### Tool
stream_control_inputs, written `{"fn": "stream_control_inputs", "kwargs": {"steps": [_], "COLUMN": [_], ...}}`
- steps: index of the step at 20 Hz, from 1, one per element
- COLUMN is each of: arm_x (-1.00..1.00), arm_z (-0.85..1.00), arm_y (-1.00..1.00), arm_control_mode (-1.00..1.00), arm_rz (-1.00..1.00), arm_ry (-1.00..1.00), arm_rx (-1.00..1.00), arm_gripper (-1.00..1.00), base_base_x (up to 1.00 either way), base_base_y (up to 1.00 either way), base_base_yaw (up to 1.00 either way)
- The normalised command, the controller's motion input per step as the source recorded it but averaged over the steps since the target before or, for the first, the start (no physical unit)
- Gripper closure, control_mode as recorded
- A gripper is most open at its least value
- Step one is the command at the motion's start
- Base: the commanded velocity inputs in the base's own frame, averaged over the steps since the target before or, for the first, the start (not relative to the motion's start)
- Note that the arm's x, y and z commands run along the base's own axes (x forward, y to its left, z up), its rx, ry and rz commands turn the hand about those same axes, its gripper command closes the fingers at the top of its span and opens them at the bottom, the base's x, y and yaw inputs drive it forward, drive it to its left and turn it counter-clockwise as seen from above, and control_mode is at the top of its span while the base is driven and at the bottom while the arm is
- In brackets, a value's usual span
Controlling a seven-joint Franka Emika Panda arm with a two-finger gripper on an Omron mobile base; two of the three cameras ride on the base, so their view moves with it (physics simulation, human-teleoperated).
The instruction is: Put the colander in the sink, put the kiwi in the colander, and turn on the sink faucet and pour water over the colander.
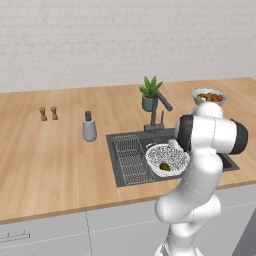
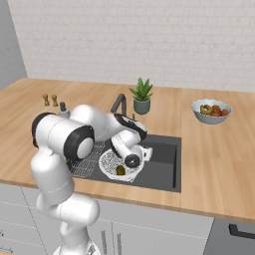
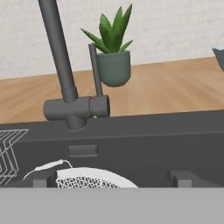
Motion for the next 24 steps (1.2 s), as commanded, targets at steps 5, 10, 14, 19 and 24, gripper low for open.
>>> {"fn": "stream_control_inputs", "kwargs": {"steps": [5,10,14,19,24], "arm_x": [0.27,0.1,0.18,0.24,0.23], "arm_z": [0.21,0.25,0.06,0.01,0.0], "arm_y": [-0.02,0.0,0.04,0.14,0.06], "arm_control_mode": [-1.0,-1.0,-1.0,-1.0,-1.0], "arm_rz": [0.0,0.0,0.0,0.0,0.0], "arm_ry": [0.0,-0.01,-0.04,-0.06,-0.06], "arm_rx": [0.0,0.0,0.0,0.0,0.0], "arm_gripper": [-1.0,-1.0,-1.0,-1.0,-1.0], "base_base_x": [0.0,0.0,0.0,0.0,0.0], "base_base_y": [0.0,0.0,0.0,0.0,0.0], "base_base_yaw": [0.0,0.0,0.0,0.0,0.0]}}
